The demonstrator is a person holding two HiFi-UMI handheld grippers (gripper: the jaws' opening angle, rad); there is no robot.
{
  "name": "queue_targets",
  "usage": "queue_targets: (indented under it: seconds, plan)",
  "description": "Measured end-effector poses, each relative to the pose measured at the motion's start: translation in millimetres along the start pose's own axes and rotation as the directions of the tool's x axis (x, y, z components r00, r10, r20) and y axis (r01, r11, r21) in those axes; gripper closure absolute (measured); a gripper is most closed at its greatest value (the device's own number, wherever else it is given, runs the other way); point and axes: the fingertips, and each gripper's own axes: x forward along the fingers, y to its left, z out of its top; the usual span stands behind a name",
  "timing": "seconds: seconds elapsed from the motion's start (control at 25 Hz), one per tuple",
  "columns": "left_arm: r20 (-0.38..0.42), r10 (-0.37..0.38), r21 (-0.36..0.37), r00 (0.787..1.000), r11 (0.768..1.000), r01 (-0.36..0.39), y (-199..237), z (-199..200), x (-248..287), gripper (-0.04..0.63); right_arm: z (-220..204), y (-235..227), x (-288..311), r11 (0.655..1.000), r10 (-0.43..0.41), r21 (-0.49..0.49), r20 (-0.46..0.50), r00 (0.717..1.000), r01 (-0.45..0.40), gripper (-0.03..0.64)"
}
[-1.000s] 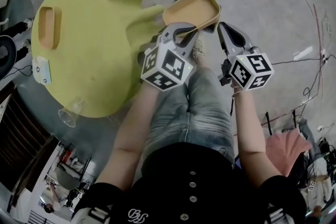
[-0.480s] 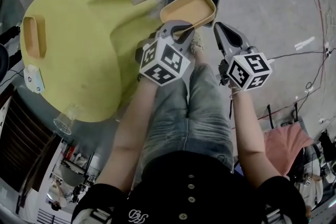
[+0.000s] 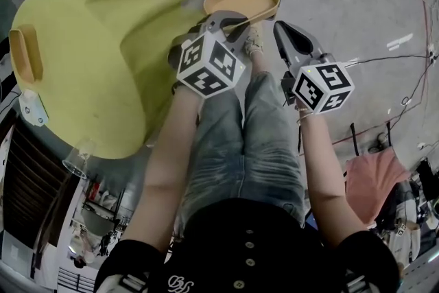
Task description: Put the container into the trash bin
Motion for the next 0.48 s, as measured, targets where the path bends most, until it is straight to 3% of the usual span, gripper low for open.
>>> queue_targets:
  seconds: [0.16, 0.32, 0.48]
  plan:
    - [-0.011, 0.002, 0.053, 1.000, 0.999, -0.001, 0.2, 1.4, 7.4, 0.567, -7.7, -6.2, -3.4, 1.000, 0.006, -0.008, -0.017, 1.000, -0.006, 0.612]
    - [-0.024, 0.012, 0.040, 1.000, 0.999, -0.011, 1.8, 0.8, 5.0, 0.563, -6.1, -12.3, -7.2, 1.000, -0.003, -0.009, -0.018, 1.000, 0.003, 0.612]
    - [-0.026, 0.033, 0.025, 0.999, 0.999, -0.032, 7.0, 1.4, -0.3, 0.514, 4.9, -14.3, -8.3, 1.000, -0.006, -0.016, -0.005, 1.000, 0.006, 0.612]
